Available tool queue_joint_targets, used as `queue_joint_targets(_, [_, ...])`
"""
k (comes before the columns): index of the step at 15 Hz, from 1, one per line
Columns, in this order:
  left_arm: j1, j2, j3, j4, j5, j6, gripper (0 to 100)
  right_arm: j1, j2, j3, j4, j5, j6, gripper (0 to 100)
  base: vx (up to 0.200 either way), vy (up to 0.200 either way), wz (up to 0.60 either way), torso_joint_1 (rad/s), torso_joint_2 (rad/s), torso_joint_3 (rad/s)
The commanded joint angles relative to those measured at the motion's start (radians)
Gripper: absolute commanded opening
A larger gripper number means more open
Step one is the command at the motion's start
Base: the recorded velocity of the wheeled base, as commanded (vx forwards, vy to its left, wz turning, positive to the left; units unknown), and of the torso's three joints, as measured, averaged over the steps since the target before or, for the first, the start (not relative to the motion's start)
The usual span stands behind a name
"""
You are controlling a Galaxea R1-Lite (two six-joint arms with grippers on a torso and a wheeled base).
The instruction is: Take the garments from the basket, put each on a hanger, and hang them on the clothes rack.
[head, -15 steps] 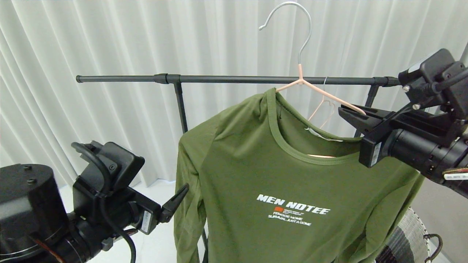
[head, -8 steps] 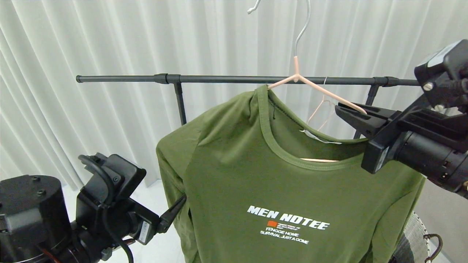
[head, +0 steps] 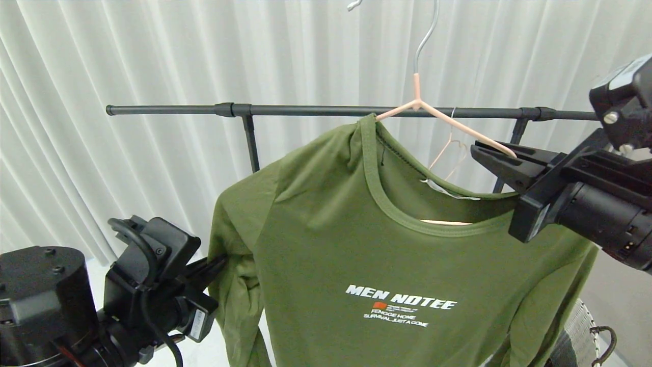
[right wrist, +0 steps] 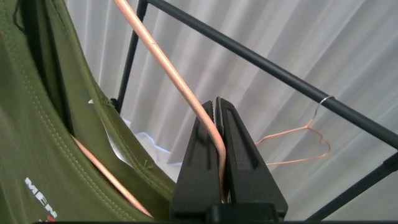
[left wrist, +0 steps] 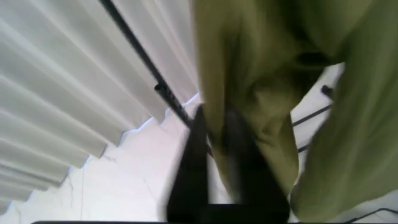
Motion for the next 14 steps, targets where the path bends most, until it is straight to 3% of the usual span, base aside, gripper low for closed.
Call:
queue_joint_targets(1, [0.025,-0.008,0.006,-0.001,0.001,0.0,0,-0.014,-0.007,0.01,0.001,0.0,-0.002,0,0.0,0.0,0.0,0.0,0.0,0.0])
queue_joint_targets(4, [0.059,-0.011,-0.012,-0.015,0.001,-0.001,0,-0.039,-0.033,0.067,0.003,0.004,-0.011,0,0.0,0.0,0.0,0.0,0.0,0.0])
queue_joint_targets(7, [0.125,-0.004,-0.014,-0.116,0.001,0.0,0,-0.077,-0.068,0.136,0.017,0.004,-0.031,0,0.0,0.0,0.0,0.0,0.0,0.0])
queue_joint_targets(12, [0.132,-0.013,-0.006,-0.233,0.003,0.0,0,-0.137,-0.074,0.154,0.052,0.003,-0.037,0,0.0,0.0,0.0,0.0,0.0,0.0])
queue_joint_targets(14, [0.131,-0.018,-0.006,-0.237,0.003,0.002,0,-0.212,-0.076,0.15,0.078,0.001,-0.083,0,0.0,0.0,0.0,0.0,0.0,0.0])
